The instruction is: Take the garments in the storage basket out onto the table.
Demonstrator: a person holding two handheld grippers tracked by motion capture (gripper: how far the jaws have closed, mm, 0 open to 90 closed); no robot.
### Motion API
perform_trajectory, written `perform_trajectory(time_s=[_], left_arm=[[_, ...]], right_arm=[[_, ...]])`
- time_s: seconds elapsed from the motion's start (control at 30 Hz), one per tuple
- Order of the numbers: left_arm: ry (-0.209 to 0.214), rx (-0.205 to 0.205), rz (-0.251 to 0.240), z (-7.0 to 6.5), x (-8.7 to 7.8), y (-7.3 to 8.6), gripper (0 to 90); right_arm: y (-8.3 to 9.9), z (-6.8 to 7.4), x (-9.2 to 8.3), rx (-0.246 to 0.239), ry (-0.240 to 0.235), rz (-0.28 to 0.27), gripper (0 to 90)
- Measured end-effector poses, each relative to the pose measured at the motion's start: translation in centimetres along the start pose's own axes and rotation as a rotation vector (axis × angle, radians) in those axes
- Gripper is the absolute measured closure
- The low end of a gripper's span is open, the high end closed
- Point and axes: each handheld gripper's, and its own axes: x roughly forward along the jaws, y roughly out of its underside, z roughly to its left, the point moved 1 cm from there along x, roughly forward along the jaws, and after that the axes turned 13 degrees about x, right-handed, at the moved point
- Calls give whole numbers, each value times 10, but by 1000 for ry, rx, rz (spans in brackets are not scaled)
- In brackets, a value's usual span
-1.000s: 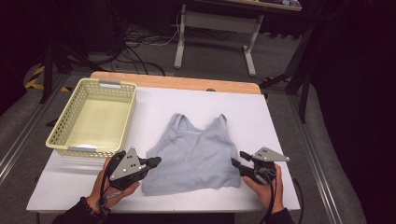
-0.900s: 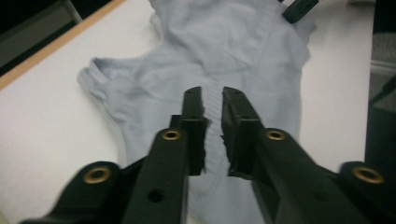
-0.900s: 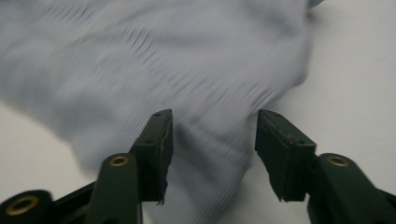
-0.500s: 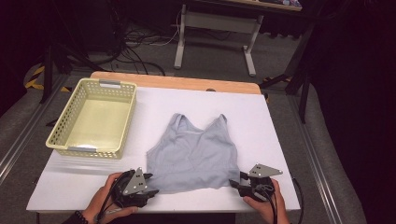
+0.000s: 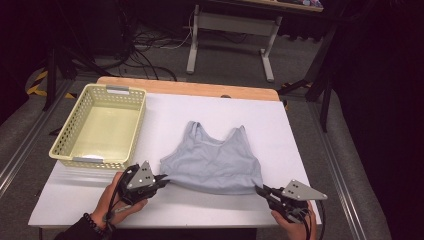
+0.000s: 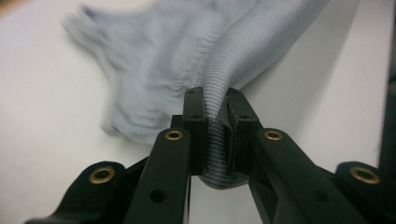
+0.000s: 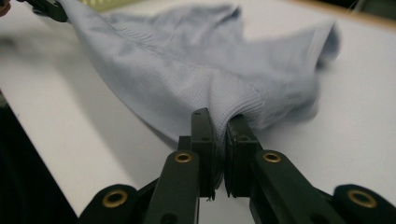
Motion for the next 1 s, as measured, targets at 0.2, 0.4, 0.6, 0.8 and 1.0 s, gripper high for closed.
perform_trajectory(time_s=[0.2,0.4,0.6,0.8,1.0], left_arm=[[-42,8,-70,4,-14,-18,807],[-31,7,-79,1,-15,-20,796],[-25,12,-98,-2,-18,-21,782],[-34,19,-114,-5,-22,-23,782],[-24,45,-87,-10,-11,-20,731]], right_arm=[[-17,8,-22,-4,42,-130,832],[-20,14,-31,-16,96,-150,841],[-18,17,-33,-21,102,-146,826],[-20,16,-42,-3,129,-182,826],[-14,12,-26,-1,126,-121,761]])
